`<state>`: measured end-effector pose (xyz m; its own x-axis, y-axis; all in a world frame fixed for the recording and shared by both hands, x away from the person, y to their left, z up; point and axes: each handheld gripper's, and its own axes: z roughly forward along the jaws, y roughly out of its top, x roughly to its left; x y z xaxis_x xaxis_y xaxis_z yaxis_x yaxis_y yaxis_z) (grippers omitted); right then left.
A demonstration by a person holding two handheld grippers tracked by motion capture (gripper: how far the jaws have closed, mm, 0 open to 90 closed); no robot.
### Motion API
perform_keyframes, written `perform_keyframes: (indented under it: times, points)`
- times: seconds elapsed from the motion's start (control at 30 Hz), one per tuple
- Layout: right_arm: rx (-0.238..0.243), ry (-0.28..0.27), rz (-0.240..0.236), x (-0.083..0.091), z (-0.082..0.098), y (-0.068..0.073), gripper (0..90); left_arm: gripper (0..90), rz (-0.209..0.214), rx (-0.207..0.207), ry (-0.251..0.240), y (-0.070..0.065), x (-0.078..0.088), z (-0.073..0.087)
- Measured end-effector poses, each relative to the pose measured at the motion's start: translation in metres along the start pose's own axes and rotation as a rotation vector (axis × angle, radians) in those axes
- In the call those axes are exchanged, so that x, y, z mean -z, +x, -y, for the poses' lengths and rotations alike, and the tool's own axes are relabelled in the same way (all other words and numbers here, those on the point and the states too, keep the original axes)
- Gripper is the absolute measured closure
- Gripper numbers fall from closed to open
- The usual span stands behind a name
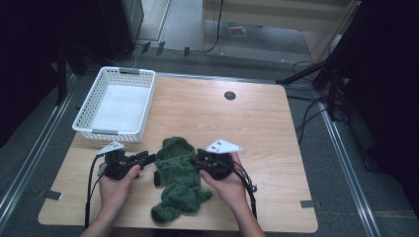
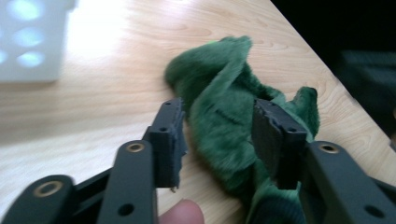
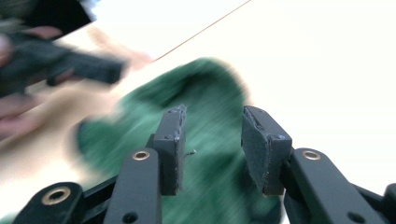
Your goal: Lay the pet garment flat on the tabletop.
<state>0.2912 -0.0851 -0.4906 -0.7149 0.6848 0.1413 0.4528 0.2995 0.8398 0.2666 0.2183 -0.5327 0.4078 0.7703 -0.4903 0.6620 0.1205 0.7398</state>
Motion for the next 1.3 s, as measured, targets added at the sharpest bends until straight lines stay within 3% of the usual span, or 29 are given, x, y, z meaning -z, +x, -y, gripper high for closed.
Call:
perform_keyframes:
  times: [0.07,0.13,0.17,0.2,0.23,0.3,0.33,0.37,0.4,0.47,0.5,0.53,0.63,0.7,0.77,0.87,0.93,0.97,1.0,1.03,1.07,1.1,1.13,1.2,1.23,1.27,1.3]
  points:
    - [-0.029,0.022,0.031,-0.018,-0.011,-0.014,56.7,47.0,-0.038,-0.038,0.018,-0.007,-0.009,-0.005]
    - [-0.117,0.108,-0.033,-0.042,-0.015,-0.032,53.1,43.6,-0.068,-0.052,0.063,-0.009,-0.023,-0.007]
    - [-0.13,0.143,-0.056,-0.054,-0.014,-0.037,53.2,41.5,-0.07,-0.055,0.105,-0.01,-0.03,-0.008]
    - [-0.121,0.169,-0.047,-0.064,-0.012,-0.039,53.6,41.7,-0.064,-0.047,0.142,-0.01,-0.036,-0.009]
    - [-0.096,0.202,-0.026,-0.071,-0.01,-0.039,55.9,42.1,-0.086,-0.06,0.163,-0.013,-0.041,-0.01]
    - [-0.032,0.248,0.009,-0.082,-0.007,-0.036,62.2,54.5,-0.166,-0.117,0.177,-0.016,-0.046,-0.013]
    - [-0.032,0.248,0.009,-0.082,-0.007,-0.036,62.2,61.8,-0.166,-0.117,0.177,-0.016,-0.046,-0.013]
    - [0.025,0.285,0.066,-0.086,-0.007,-0.033,79.3,73.0,-0.185,-0.115,0.168,-0.011,-0.047,-0.019]
    - [0.053,0.275,0.088,-0.083,-0.007,-0.033,85.3,79.7,-0.203,-0.114,0.154,-0.009,-0.046,-0.022]
    - [0.049,0.248,0.099,-0.078,-0.008,-0.035,89.3,86.3,-0.213,-0.116,0.138,-0.007,-0.045,-0.026]
    - [0.03,0.206,0.118,-0.07,-0.01,-0.037,90.0,86.3,-0.212,-0.118,0.122,-0.007,-0.045,-0.03]
    - [0.014,0.099,0.123,-0.051,-0.012,-0.042,90.0,87.1,-0.204,-0.165,0.102,-0.011,-0.048,-0.037]
    - [0.09,0.0,0.162,-0.027,-0.013,-0.046,90.0,86.3,-0.221,-0.263,0.078,-0.025,-0.061,-0.042]
    - [0.12,0.015,0.179,-0.019,-0.006,-0.051,90.0,82.7,-0.218,-0.28,0.115,-0.026,-0.076,-0.04]
    - [0.125,0.065,0.197,-0.017,0.006,-0.06,90.0,81.3,-0.203,-0.258,0.157,-0.023,-0.088,-0.035]
    - [0.1,0.124,0.197,-0.012,0.026,-0.073,88.4,75.5,-0.194,-0.263,0.194,-0.02,-0.093,-0.029]
    - [0.06,0.138,0.154,-0.005,0.033,-0.079,79.1,67.7,-0.174,-0.268,0.182,-0.02,-0.089,-0.029]
    - [0.054,0.122,0.128,0.001,0.034,-0.081,73.2,65.1,-0.164,-0.263,0.168,-0.02,-0.085,-0.031]
    - [0.054,0.122,0.128,0.001,0.034,-0.081,73.2,62.8,-0.164,-0.263,0.168,-0.02,-0.085,-0.031]
    - [0.047,0.078,0.091,0.012,0.031,-0.083,64.5,61.6,-0.149,-0.233,0.122,-0.02,-0.078,-0.037]
    - [0.047,0.078,0.091,0.012,0.031,-0.083,64.5,61.3,-0.149,-0.233,0.122,-0.02,-0.078,-0.037]
    - [0.005,0.016,0.056,0.023,0.023,-0.086,63.7,60.9,-0.141,-0.2,0.082,-0.021,-0.075,-0.046]
    - [-0.02,-0.013,0.055,0.025,0.017,-0.087,65.9,61.2,-0.141,-0.193,0.069,-0.023,-0.077,-0.05]
    - [-0.047,-0.033,0.064,0.025,0.012,-0.088,69.6,62.8,-0.139,-0.195,0.065,-0.026,-0.081,-0.053]
    - [-0.111,-0.036,0.095,0.015,0.002,-0.087,74.5,63.0,-0.136,-0.205,0.071,-0.031,-0.087,-0.056]
    - [-0.131,-0.019,0.109,0.006,-0.002,-0.085,76.2,63.4,-0.102,-0.203,0.088,-0.039,-0.102,-0.058]
    - [-0.135,0.002,0.116,-0.005,-0.004,-0.083,76.8,63.8,-0.094,-0.211,0.105,-0.043,-0.11,-0.057]
